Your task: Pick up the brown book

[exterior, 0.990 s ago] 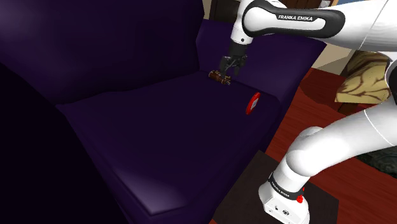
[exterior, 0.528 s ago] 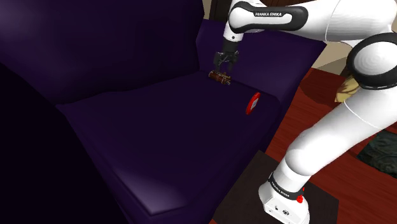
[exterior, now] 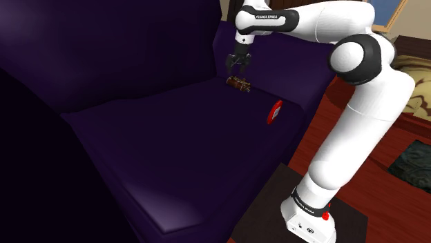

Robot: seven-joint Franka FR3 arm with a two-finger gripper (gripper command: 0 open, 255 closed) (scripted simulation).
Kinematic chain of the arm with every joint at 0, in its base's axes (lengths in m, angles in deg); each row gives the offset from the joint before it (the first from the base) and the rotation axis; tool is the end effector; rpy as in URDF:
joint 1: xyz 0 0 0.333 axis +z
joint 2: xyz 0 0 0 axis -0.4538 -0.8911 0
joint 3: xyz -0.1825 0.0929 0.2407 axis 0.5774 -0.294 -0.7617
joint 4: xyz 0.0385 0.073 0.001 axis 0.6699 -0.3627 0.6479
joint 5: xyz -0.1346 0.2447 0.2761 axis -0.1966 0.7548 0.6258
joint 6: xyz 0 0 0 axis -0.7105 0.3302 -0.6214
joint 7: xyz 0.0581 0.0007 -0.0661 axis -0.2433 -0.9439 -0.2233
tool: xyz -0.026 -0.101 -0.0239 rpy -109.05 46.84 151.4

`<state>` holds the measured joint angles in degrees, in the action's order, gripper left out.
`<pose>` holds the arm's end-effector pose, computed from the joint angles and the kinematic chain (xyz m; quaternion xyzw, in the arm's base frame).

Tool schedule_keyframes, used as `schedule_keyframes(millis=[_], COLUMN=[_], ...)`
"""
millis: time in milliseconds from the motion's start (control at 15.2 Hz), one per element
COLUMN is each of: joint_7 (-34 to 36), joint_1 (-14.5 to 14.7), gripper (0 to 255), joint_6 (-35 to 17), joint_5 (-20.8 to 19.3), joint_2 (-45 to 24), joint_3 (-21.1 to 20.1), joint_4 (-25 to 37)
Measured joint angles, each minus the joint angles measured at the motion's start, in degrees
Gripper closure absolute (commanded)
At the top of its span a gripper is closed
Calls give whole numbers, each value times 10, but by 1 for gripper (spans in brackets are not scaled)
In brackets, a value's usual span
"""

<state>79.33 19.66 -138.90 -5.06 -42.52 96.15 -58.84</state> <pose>0.5643 -0.1481 0.5858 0.9927 -0.1083 0.0476 0.0241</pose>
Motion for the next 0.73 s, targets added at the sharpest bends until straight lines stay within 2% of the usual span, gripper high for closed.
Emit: schedule_keyframes(millis=[198,726], joint_7=[-15,-18], joint_1=[-12,-14], gripper=[0,0], joint_6=[21,-33], joint_5=[14,16], joint_2=[-68,-75], joint_3=[8,10], joint_4=[87,39])
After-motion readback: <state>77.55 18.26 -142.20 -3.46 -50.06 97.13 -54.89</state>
